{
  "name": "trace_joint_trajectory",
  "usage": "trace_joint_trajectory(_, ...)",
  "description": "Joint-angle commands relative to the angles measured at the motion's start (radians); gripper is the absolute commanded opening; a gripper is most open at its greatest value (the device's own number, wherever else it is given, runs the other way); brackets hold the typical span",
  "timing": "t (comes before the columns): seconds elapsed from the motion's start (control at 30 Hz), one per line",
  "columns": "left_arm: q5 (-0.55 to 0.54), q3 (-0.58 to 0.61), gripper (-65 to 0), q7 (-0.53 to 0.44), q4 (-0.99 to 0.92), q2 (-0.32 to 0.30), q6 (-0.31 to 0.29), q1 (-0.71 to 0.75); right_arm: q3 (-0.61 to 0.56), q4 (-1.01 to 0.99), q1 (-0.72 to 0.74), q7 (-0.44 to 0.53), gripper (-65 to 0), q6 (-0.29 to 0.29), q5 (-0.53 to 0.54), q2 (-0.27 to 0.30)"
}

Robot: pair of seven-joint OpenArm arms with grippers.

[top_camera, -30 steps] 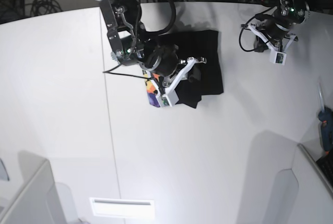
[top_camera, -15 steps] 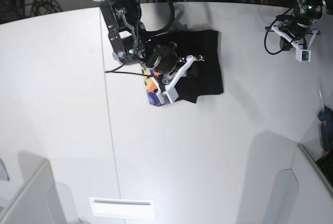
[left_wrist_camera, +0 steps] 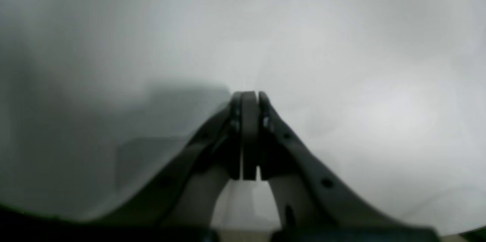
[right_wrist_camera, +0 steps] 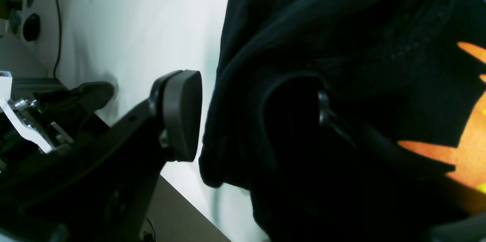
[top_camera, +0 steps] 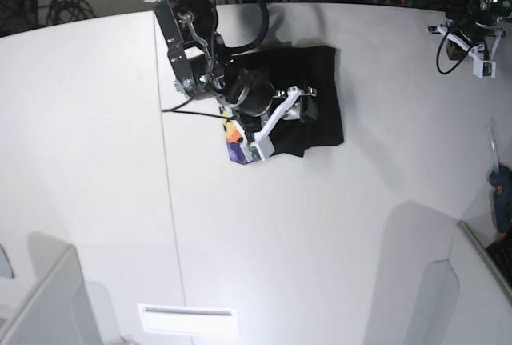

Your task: Fold the T-shirt properly

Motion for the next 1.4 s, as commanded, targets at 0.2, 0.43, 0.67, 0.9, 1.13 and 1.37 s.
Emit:
trace_joint_trajectory(0.2, -0.007, -0.028, -65.0, -0.013, -0.014, -0.038, 0.001, 0.005, -0.133, 0.020, 0.059, 0.014, -30.3, 0.005, 0.017, -0.007)
trace_joint_trajectory(0.43, -0.007, -0.020, -65.0, -0.013, -0.012, -0.036, 0.001, 0.004, -0.233, 0.015, 0.112, -0.003, -30.3, 0.005, 0.014, -0.009)
trace_joint_trajectory(0.67, -0.007, -0.020, -65.0, -0.013, -0.012, -0.035, 0.001, 0.002, -0.412, 0.015, 0.205, -0.030, -30.3, 0.005, 0.019, -0.013)
trace_joint_trajectory(0.9, -0.007, -0.022, -65.0, -0.013, -0.008, -0.035, 0.000, 0.005, -0.418, 0.120, 0.226, -0.062, -30.3, 0.005, 0.011, 0.046)
trace_joint_trajectory(1.13, -0.009, 0.015, -65.0, 0.053, 0.110, 0.022, -0.124, 0.007, -0.122, 0.163, 0.094, 0.000, -56.7, 0.013, 0.019, 0.143)
trace_joint_trajectory(1.37, -0.009, 0.070, -65.0, 0.184, 0.287, 0.168, -0.124, -0.055, 0.015, 0.178, -0.055, 0.140, -65.0, 0.014, 0.019, 0.214)
